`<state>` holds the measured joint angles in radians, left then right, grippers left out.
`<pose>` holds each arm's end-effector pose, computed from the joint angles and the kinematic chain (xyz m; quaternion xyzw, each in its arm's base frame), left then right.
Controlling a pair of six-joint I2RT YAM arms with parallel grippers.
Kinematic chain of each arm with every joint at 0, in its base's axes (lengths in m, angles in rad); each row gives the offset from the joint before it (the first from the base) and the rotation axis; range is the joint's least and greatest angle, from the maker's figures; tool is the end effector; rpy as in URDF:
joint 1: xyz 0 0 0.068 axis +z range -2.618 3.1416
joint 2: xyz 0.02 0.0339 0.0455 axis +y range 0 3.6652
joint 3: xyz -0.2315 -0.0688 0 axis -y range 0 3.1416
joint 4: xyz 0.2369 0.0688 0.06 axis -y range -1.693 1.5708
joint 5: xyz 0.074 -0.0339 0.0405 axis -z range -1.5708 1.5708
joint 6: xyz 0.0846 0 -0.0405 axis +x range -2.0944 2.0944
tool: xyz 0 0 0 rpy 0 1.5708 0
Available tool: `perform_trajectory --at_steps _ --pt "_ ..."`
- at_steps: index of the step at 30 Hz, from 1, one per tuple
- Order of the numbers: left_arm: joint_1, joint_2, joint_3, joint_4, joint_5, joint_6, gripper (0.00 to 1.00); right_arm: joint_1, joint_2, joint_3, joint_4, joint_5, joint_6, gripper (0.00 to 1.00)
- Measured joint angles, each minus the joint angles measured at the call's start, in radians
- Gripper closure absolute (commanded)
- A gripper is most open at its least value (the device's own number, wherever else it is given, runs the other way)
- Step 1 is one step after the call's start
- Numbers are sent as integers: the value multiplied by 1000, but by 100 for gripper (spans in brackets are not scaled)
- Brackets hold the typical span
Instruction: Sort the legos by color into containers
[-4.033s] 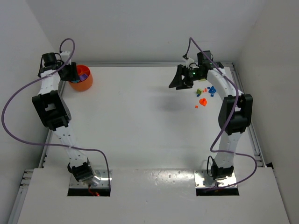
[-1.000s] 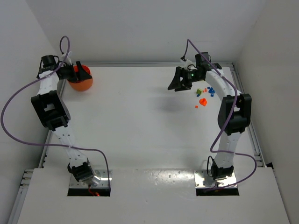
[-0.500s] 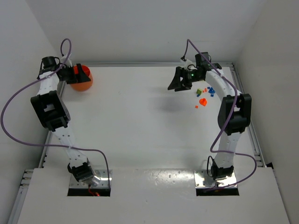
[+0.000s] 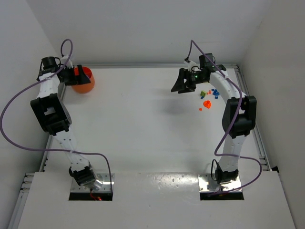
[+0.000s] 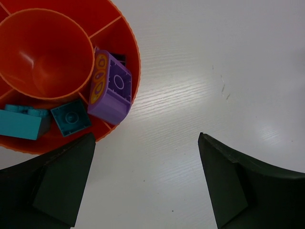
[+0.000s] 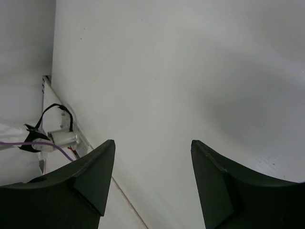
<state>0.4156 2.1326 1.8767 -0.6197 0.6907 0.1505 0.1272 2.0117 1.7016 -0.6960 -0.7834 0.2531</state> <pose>0.4580 0.1432 0.2006 -0.0026 0.8922 -0.2161 0.3967 0.4233 0.1143 0.1946 -0.0503 0.8926 0.4087 0.1836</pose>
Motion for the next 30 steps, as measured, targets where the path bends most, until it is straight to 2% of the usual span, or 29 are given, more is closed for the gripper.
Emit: perform_trajectory --at_steps 30 --pt "18 -14 -41 8 -78 21 4 0 0 0 0 0 0 34"
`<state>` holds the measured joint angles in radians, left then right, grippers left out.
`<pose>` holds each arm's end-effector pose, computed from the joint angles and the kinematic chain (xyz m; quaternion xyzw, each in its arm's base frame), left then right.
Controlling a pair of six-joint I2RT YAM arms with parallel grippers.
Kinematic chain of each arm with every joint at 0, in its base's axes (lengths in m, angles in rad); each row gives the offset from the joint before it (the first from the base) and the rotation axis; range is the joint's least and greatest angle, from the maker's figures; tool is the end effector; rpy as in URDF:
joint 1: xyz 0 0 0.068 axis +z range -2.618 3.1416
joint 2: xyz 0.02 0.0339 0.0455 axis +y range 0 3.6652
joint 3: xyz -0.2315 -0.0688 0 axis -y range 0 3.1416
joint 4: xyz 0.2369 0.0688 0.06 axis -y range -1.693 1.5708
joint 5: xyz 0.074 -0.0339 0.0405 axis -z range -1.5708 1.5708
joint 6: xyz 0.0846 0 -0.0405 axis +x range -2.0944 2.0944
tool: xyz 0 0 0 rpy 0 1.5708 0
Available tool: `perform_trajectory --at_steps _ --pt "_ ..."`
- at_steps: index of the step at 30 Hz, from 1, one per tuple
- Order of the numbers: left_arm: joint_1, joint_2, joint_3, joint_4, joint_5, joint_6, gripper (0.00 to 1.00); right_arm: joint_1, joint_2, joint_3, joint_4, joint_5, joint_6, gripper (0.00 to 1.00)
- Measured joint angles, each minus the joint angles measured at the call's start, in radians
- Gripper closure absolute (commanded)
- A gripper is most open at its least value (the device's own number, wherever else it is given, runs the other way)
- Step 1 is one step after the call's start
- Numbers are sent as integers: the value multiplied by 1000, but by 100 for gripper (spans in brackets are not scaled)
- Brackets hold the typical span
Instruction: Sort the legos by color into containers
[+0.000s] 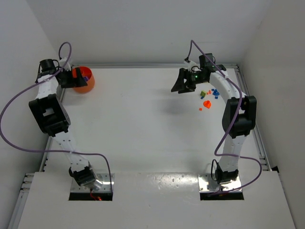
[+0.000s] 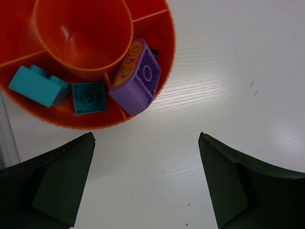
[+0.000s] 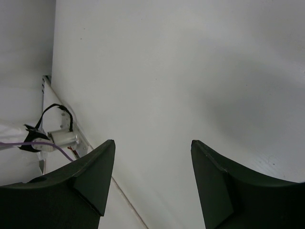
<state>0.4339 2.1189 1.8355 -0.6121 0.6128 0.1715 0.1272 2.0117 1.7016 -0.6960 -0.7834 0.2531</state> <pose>0.4509 0.1553 0.1907 -0.0186 0.9049 -0.1775 0.3863 0.4233 0.1143 0.1946 -0.0503 0.8926 0.4087 0.1836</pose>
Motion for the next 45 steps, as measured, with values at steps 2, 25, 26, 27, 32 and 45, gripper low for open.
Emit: perform_trajectory --at_steps 2,25,26,27,32,45 --pt "11 -19 -29 28 -23 -1 2 0 0 0 0 0 0 34" --pt "-48 -249 -223 203 88 -53 1 0 0 0 0 0 0 34" --pt "-61 -245 -222 198 101 -55 1 0 0 0 0 0 0 34" --pt "-70 -238 -217 195 109 -59 1 0 0 0 0 0 0 34" --pt "-106 -166 -179 197 132 -96 1 0 0 0 0 0 0 34" --pt "-128 -103 -176 226 28 -132 1 0 0 0 0 0 0 34"
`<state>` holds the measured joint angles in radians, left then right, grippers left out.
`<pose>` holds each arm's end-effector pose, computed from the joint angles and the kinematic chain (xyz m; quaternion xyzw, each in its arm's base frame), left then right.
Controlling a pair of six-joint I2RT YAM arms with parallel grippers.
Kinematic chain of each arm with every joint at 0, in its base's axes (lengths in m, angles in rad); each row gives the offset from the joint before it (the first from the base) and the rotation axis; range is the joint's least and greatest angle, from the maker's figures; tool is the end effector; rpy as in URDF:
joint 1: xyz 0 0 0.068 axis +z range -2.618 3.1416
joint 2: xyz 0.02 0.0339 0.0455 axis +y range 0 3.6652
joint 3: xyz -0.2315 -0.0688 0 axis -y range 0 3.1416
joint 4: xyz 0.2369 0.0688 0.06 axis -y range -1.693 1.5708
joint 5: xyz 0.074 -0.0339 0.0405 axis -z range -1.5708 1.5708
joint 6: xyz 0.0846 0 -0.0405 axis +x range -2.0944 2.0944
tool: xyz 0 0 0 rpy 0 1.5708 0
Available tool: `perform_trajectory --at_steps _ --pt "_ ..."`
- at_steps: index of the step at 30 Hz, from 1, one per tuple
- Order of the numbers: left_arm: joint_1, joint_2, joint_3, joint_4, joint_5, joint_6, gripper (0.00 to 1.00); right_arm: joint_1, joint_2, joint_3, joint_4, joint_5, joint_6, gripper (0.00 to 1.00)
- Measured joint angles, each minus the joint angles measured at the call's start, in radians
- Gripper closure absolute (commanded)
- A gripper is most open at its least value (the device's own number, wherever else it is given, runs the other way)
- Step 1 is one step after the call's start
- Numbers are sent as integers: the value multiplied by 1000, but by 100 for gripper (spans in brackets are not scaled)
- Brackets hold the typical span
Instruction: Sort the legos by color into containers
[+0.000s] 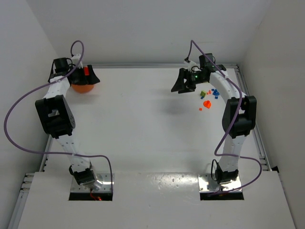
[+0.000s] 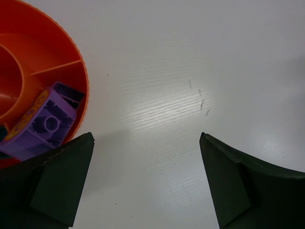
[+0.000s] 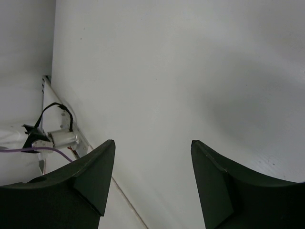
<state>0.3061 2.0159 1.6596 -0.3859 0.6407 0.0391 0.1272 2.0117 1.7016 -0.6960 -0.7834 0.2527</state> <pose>0.4607 0.0926 0.2002 0.0100 0.8780 -0.2184 0.4259 0.4233 0.1143 0.1946 -0.0505 0.8926 0.4087 0.1837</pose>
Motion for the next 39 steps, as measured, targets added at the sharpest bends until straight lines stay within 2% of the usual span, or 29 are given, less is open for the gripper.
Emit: perform_trajectory --at_steps 15,30,39 --pt "0 0 0 53 -165 0 1 0 0 0 0 0 0 34" --pt "0 0 0 60 -258 9 1 0 0 0 0 0 0 34" --pt "0 -1 -5 72 -375 31 1 0 0 -8 3 1 0 34"
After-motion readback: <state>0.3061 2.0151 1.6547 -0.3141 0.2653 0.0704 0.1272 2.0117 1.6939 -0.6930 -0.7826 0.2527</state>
